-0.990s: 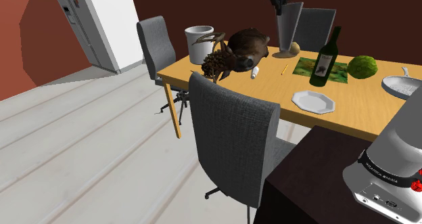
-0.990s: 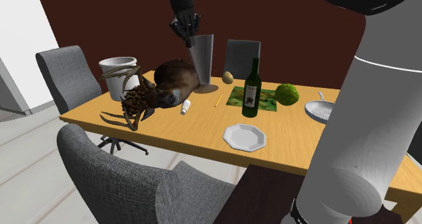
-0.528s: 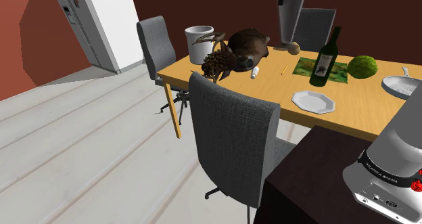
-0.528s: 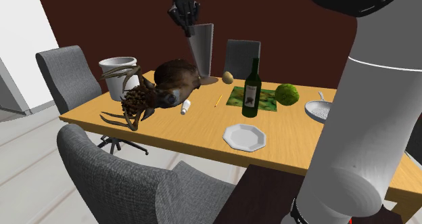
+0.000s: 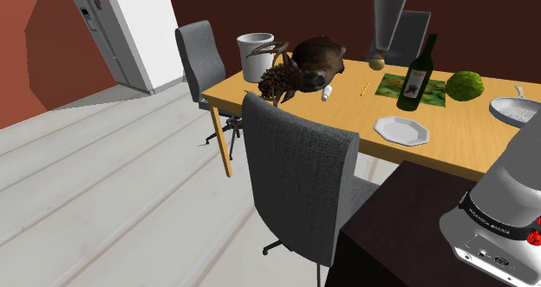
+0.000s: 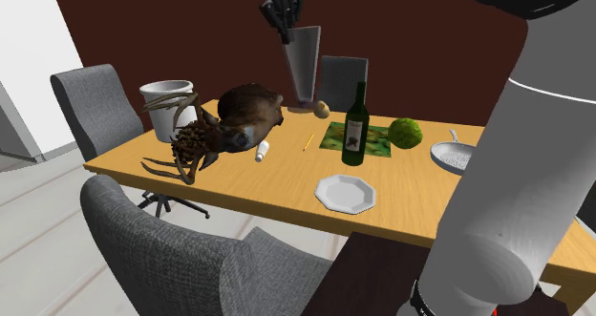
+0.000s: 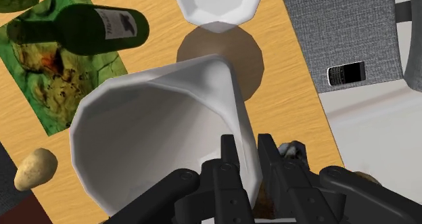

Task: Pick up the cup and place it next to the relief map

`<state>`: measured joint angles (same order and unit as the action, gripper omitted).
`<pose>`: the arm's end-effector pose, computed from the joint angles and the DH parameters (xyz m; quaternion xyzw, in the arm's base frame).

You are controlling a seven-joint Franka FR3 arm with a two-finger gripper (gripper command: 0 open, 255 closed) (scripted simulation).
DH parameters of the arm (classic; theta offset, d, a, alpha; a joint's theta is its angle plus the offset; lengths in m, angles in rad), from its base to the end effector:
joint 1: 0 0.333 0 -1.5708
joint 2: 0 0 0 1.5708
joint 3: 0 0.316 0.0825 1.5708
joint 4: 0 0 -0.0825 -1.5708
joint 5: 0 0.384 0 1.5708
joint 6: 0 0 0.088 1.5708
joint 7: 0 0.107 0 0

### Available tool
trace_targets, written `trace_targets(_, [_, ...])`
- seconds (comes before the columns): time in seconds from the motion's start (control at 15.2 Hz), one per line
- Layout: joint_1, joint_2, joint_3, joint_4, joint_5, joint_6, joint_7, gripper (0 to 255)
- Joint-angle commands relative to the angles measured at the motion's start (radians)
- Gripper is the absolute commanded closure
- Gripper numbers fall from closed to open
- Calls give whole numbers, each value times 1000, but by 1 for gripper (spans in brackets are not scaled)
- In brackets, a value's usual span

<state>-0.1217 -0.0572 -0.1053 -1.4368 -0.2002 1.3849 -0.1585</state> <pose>0.4948 -0.1412 0.7027 0.9941 -0.0527 -0.0158 0.0939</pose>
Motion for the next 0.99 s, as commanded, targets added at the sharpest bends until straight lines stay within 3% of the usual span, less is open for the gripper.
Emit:
trace_targets(0.0, [-20,-45,-23,-56,-5,20,-41,255])
trace_targets(0.46, [-82,-166,-107,-187,-35,62,-182,255])
trace_targets(0.92, [-142,-237,-207,-252,-69,93,-337,255])
